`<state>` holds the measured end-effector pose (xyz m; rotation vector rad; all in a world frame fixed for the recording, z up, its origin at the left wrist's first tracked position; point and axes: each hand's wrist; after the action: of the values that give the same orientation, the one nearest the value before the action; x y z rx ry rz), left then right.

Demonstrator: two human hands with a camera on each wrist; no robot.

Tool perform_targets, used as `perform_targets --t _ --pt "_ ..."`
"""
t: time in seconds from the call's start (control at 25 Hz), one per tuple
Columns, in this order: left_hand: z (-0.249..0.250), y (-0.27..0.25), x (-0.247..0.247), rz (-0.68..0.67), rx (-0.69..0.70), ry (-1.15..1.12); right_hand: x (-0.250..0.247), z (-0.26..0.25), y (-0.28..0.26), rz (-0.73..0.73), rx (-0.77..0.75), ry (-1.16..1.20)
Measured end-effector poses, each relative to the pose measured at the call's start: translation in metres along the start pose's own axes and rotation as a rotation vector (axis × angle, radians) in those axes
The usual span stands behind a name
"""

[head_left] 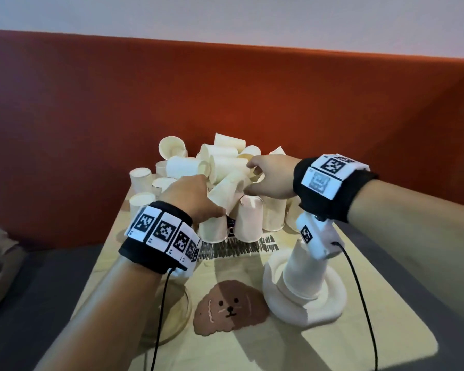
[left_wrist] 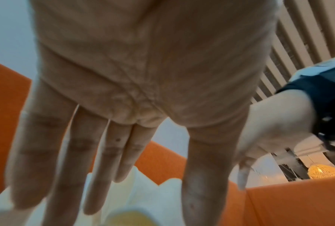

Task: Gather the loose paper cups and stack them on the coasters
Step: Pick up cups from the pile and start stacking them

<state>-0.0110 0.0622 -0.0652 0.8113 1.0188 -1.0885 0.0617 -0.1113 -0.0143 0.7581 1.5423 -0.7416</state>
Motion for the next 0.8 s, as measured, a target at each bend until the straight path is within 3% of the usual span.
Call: perform_targets --t 0.36,0.64,0.8 --pt "-0.002 0.015 0.03 0.029 0.055 -0.114 0.003 -0.004 0.034 0.104 0.146 0.101" --pt "-0.002 0.014 0.036 0.019 0.025 -0.189 0.004 0.003 0.027 0.164 0.097 0.281" --pt "-0.001 0.008 0.019 0.126 0.054 -0.342 -0.007 0.009 0.018 0.255 0.042 0.393"
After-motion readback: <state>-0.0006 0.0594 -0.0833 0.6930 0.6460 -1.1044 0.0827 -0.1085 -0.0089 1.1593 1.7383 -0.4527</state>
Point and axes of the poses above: each hand's wrist, its own y-axis towards the middle knuckle, its own x-axis out of the palm, z = x × y, and after that the axes turned 1 degree about -y, right-handed
